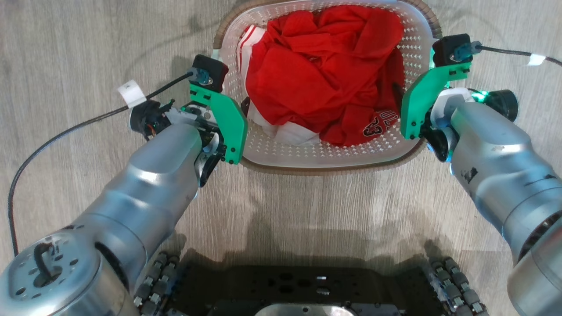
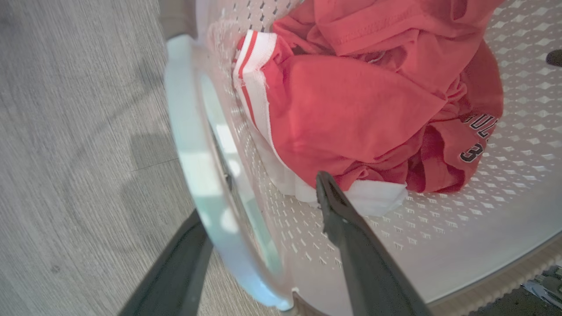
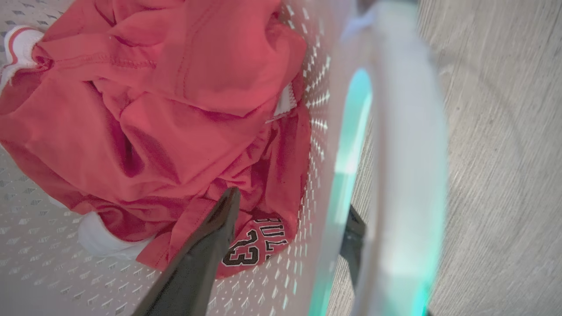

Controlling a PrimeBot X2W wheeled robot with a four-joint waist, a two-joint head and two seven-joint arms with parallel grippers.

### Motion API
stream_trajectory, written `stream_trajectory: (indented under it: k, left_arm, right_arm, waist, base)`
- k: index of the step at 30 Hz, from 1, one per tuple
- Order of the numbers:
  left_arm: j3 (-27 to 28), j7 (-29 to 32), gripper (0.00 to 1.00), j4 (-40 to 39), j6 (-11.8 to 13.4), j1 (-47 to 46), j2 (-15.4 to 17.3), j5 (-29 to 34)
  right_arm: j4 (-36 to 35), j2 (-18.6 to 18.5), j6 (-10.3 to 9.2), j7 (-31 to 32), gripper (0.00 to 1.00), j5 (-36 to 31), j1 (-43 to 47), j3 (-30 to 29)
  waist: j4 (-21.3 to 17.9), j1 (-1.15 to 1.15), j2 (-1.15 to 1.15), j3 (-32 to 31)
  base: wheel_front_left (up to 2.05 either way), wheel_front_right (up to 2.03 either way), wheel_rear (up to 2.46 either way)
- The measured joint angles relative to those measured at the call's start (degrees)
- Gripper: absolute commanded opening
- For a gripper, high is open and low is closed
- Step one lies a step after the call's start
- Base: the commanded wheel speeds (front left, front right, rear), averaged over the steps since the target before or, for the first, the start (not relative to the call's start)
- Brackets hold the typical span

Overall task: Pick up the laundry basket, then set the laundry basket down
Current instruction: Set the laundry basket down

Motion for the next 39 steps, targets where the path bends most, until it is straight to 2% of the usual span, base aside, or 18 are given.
stream_trajectory:
  k: [8,16,23,26,34,39]
  left_arm:
    - [0.0,-1.23,1.0,0.38,0.51,0.13,-0.03,-0.01]
    - [-0.02,-2.56,1.0,1.34,0.77,2.18,-0.02,-0.36]
    - [-0.05,-4.03,1.0,1.56,0.35,6.49,-0.11,-2.91]
    - [-0.08,-4.1,1.0,1.77,-0.21,9.12,-0.11,-2.93]
    - [-0.12,-5.78,1.0,1.87,-0.69,13.51,-0.1,-4.64]
    - [-0.15,-7.87,1.0,2.74,-1.43,17.62,-0.09,-5.39]
  right_arm:
    - [-0.01,0.02,0.0,0.01,1.0,-0.76,1.82,-2.0]
    - [0.04,0.49,0.0,0.1,1.0,-1.34,3.66,-4.52]
    - [0.27,2.3,-0.01,-1.0,1.0,-1.15,7.65,-5.82]
    - [0.16,2.8,-0.01,-2.0,1.0,-1.13,8.75,-5.93]
    - [0.23,1.62,-0.01,-2.04,1.0,-0.82,13.69,-6.15]
    - [-0.09,1.63,-0.01,-4.93,1.0,0.04,16.74,-6.69]
  waist:
    - [0.08,0.0,0.0,-1.73]
    - [-0.45,0.0,0.0,-6.38]
    - [-1.23,-0.01,0.0,-13.3]
    - [-1.73,-0.01,0.0,-18.17]
    - [-1.98,-0.01,0.0,-27.11]
    - [-1.6,-0.01,0.0,-32.68]
  base:
    - [0.0,0.0,0.0]
    - [0.0,0.0,0.0]
    - [0.0,0.0,0.0]
    - [0.0,0.0,0.0]
    - [0.0,0.0,0.0]
    - [0.0,0.0,0.0]
